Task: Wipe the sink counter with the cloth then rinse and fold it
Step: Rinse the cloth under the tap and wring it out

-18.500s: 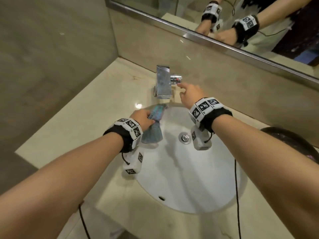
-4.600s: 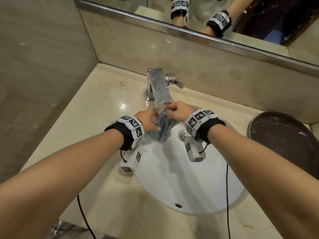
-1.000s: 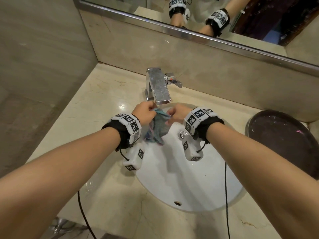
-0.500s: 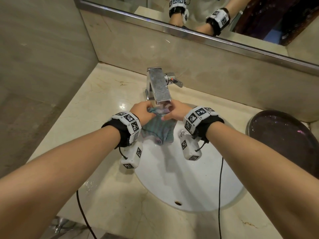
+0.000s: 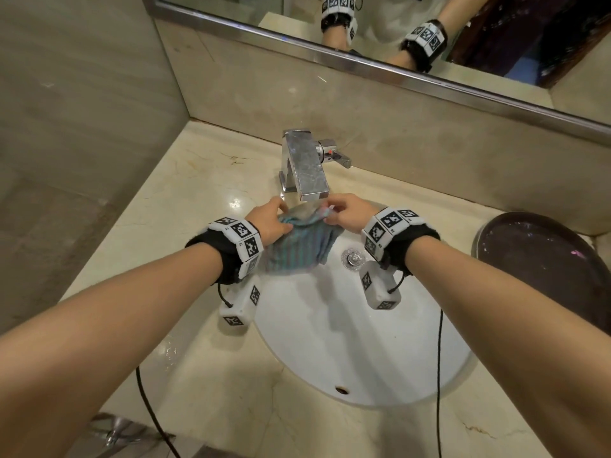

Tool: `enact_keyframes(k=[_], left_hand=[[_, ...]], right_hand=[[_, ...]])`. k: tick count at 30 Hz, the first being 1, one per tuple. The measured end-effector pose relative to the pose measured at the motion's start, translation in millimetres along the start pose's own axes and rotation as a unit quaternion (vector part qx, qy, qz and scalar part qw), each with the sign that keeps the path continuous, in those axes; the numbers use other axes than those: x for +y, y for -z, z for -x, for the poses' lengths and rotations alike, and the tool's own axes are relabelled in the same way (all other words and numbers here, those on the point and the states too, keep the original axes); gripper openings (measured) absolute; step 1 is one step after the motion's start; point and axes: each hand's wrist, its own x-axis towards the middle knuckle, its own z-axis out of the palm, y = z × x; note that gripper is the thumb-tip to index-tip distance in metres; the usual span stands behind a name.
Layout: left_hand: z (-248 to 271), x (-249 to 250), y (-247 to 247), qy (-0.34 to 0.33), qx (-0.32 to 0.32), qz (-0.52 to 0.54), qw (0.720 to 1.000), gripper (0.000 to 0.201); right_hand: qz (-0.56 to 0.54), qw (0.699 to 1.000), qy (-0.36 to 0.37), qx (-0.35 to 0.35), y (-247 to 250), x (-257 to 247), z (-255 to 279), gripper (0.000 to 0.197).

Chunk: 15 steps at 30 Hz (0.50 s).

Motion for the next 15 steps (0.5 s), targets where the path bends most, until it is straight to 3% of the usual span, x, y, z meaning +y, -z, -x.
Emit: enact_keyframes(k=[4,6,8,10,13,15], left_hand=[[3.5,2.7,-2.7,-0.057,-0.029,-0.033,0.997,0.073],[3.0,7.2,-4.6,-0.065,-0.039,-0.080,0.994,0.067],[1.3,9.7,-4.4,-0.054,-0.021,-0.111,0.992,0.047],[0.8,11.0,-3.0,-0.037,0.001,-0.095,0.995,0.031],[-0.4,14.0,-4.8,-0.029,0.005,-0.055,0.998,0.032],[-0.5,17.8,-8.1,-0.031,0.011,-0.038,0.999,0.035]], right_hand=[[-0.070,0.997,0.008,0.005,-6.3,-14.9,5.5,0.029],[-0.074,0.997,0.007,0.009,-5.4,-17.9,5.9,0.023],[-0.039,0.999,0.000,-0.005,-2.9,-17.1,6.0,0.015],[0.051,0.998,-0.012,-0.042,0.1,-10.8,3.6,0.026],[0.221,0.972,-0.046,-0.070,3.7,-1.0,2.9,0.035],[0.214,0.972,-0.070,-0.067,5.1,4.4,3.4,0.032]])
